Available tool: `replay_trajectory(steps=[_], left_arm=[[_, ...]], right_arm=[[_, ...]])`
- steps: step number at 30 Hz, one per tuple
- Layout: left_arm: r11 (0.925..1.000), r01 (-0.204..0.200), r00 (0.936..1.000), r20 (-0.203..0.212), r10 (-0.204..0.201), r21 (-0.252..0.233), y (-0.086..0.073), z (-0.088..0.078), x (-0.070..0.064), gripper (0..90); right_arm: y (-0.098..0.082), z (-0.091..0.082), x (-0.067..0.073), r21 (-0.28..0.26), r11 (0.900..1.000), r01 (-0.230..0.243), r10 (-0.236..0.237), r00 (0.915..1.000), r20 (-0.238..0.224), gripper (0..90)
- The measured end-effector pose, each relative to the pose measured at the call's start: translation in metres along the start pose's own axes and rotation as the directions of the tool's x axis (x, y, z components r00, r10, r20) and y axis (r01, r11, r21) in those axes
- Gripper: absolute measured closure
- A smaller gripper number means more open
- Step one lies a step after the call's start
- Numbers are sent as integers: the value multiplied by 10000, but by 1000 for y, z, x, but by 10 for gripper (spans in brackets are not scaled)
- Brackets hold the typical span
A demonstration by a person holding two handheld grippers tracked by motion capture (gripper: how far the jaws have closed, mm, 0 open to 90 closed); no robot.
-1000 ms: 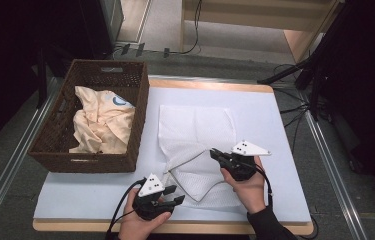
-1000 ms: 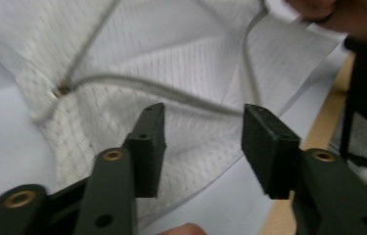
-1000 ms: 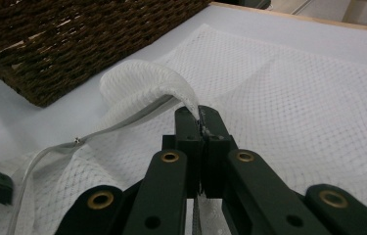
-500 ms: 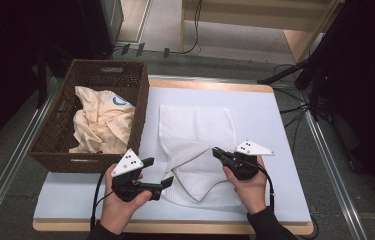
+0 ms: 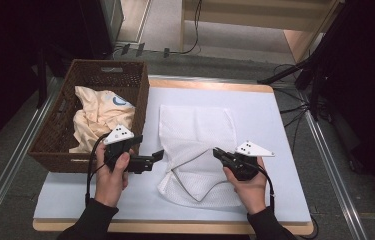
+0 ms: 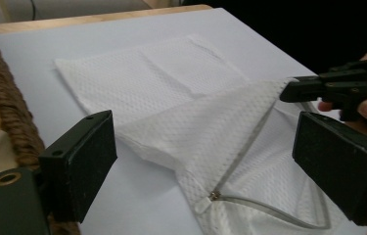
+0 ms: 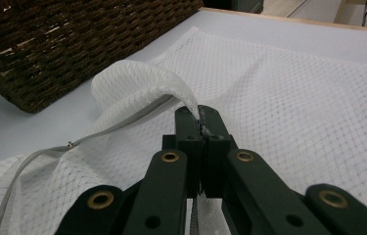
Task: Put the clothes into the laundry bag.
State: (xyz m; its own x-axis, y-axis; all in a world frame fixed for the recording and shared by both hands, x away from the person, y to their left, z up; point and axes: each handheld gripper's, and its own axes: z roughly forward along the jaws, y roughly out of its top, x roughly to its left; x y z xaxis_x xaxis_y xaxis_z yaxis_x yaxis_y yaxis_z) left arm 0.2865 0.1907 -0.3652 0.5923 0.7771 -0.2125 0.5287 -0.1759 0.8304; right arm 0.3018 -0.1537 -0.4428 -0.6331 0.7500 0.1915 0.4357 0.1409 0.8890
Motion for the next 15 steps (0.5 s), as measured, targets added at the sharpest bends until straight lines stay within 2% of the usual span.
replay_trajectory(steps=[5,7,8,15], left_arm=[[9999,-4,9995,-326,1,-115,13,1,10,88],[9997,106,9994,-324,-112,-200,19,2,16,54],[9997,132,9991,-392,-140,-208,21,3,19,10],[9991,396,9953,-877,-410,-173,36,7,40,0]], right_arm=[[0,1,1,103,9999,25,-26,10000,15,895],[0,1,1,106,9999,19,-19,10000,30,895],[0,1,1,79,10000,58,-59,9999,83,895],[-1,0,2,113,9999,126,-127,9998,159,895]])
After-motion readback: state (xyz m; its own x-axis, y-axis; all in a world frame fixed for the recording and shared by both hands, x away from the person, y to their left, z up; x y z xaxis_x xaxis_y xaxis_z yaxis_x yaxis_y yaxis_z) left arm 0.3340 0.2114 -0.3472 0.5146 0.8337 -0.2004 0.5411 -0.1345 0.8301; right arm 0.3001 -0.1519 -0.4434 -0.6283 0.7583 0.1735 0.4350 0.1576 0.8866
